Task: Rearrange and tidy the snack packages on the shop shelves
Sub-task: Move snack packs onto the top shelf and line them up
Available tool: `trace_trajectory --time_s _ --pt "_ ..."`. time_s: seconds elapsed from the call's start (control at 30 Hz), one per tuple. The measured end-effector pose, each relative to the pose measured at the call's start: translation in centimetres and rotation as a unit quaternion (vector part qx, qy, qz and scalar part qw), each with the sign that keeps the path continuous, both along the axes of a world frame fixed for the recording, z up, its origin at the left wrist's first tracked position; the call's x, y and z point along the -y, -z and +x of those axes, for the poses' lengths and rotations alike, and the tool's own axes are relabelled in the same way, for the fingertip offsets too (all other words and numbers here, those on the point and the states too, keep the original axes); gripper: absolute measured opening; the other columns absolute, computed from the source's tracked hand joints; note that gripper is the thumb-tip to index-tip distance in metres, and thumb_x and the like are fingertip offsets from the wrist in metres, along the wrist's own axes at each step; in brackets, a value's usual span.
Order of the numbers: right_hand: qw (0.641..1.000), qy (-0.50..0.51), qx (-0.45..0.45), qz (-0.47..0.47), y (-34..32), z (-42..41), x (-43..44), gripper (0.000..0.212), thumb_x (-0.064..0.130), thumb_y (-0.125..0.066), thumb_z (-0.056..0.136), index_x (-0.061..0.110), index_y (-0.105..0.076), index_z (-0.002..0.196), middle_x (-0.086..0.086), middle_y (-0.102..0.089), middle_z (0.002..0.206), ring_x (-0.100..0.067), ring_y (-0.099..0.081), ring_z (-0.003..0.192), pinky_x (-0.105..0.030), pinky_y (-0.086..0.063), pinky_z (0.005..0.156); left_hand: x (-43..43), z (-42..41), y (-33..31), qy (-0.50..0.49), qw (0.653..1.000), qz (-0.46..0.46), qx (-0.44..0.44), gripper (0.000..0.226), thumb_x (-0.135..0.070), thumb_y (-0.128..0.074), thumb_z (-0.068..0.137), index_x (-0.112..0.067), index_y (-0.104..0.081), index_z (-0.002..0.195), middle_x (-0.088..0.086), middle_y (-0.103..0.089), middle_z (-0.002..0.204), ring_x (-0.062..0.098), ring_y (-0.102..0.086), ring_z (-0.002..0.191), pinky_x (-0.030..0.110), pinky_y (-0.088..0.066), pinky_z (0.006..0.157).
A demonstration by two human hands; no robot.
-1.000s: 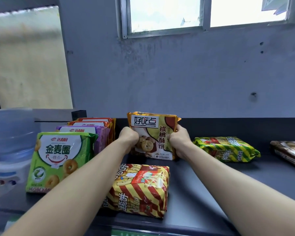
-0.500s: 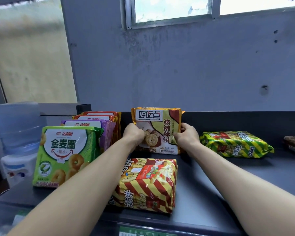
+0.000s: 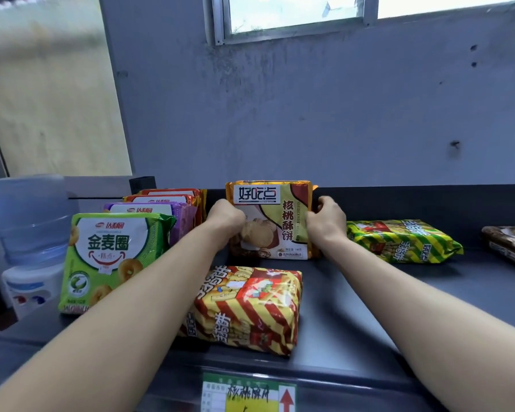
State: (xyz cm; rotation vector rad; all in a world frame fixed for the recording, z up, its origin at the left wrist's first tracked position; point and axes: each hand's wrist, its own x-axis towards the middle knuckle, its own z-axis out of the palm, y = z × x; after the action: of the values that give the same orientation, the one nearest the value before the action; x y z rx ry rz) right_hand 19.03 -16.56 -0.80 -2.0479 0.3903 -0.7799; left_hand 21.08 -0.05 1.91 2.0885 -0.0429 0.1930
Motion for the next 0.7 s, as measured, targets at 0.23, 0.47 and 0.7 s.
trace_trajectory --time_s 0.23,0.47,0.7 --pt "0.997 -0.030 0.068 -0.031 -2.3 -3.5 -2.4 0.025 0.014 -0.050 0.091 0.010 -0.059 0.113 -0.010 -0.062 0.114 -0.029 -0.057 0.107 -0.046 -0.046 0.096 0.7 -4.9 -2.0 0.058 0.997 0.019 0.043 0.027 0.000 -0.043 0.094 -0.003 -0.054 0.118 0.003 -0.051 0.098 0.015 -0.050 0.083 0.018 -0.045 0.060" --pt "0.991 -0.089 0.089 -0.039 -3.5 -9.4 -4.0 0.025 0.014 -0.053 0.093 0.007 -0.064 0.113 -0.007 -0.066 0.111 -0.020 -0.062 0.100 -0.034 -0.054 0.086 0.7 -11.0 -3.1 0.128 0.983 0.041 0.129 0.022 -0.002 -0.048 0.091 -0.008 -0.060 0.109 0.006 -0.055 0.100 0.019 -0.053 0.092 0.023 -0.047 0.063" --pt "0.991 -0.083 0.077 -0.073 -1.4 -17.6 -2.4 0.022 0.015 -0.058 0.089 0.010 -0.068 0.107 -0.001 -0.067 0.100 -0.013 -0.059 0.092 -0.026 -0.048 0.079 2.2 -16.9 -0.9 0.230 0.952 0.036 0.196 0.026 -0.007 -0.055 0.088 -0.009 -0.063 0.113 0.002 -0.063 0.101 0.011 -0.057 0.089 0.018 -0.043 0.070"
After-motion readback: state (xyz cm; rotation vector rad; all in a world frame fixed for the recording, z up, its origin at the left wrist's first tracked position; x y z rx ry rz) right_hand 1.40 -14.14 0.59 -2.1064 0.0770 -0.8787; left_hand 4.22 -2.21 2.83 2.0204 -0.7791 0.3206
